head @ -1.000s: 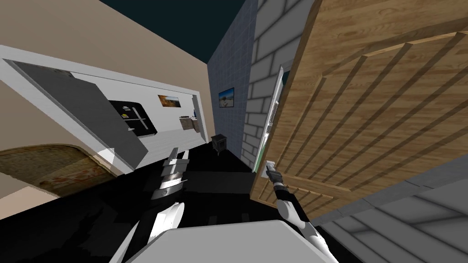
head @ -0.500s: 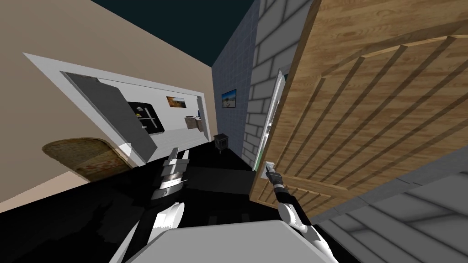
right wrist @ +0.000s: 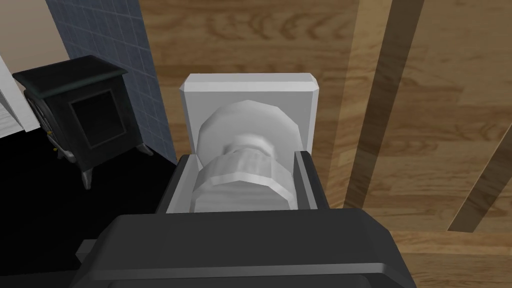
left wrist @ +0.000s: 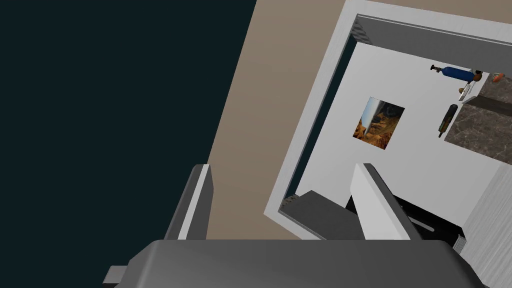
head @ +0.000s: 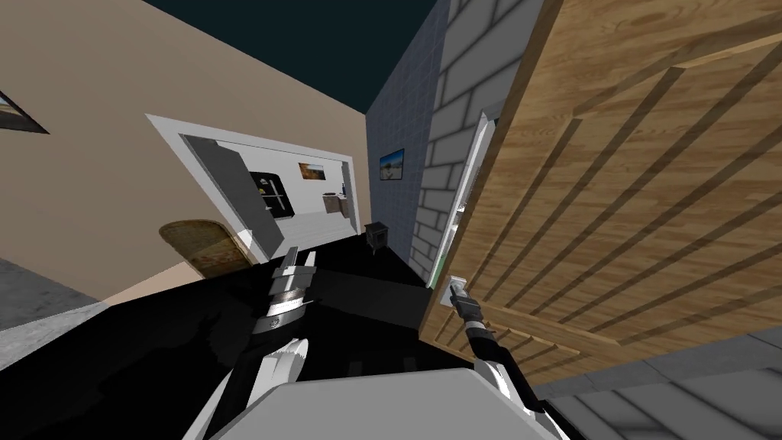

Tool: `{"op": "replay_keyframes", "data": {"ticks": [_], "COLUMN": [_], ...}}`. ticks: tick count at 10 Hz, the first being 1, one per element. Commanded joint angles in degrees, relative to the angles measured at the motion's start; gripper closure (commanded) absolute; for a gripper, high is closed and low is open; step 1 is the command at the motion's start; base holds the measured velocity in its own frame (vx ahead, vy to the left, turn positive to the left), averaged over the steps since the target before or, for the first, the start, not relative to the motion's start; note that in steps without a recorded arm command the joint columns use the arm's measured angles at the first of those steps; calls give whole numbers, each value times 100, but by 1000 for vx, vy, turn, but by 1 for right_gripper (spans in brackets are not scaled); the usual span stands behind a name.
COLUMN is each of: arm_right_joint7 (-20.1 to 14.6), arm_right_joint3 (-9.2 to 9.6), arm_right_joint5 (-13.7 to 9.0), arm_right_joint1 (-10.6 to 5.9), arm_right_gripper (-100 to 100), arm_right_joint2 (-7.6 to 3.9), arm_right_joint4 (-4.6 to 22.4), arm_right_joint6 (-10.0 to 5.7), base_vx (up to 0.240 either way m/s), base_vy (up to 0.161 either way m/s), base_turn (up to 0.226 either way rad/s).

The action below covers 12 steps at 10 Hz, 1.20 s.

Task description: Pull the door open

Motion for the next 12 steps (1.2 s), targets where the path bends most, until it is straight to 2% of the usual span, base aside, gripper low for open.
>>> {"op": "replay_keyframes", "data": {"ticks": [1, 2, 3, 6, 7, 10, 12], "arm_right_joint7": [-51, -79, -79, -160, -160, -229, -263], "arm_right_joint3": [101, 133, 133, 225, 225, 303, 341], "arm_right_joint5": [45, 62, 62, 112, 112, 155, 176], "arm_right_joint1": [286, 474, 526, 1072, 1092, 1572, 1805], "arm_right_gripper": [100, 100, 100, 100, 100, 100, 100], "arm_right_joint2": [-10, -31, -31, -92, -92, -144, -169], "arm_right_joint4": [-127, -214, -214, -473, -473, -693, -800], "arm_right_joint6": [-225, -352, -352, -728, -728, -1047, -1203], "base_vx": [-105, -111, -60, -78, -70, -80, -101], "base_vy": [-46, -40, -20, -19, -25, -20, -20], "base_turn": [213, 198, 71, 182, 74, 167, 151]}}
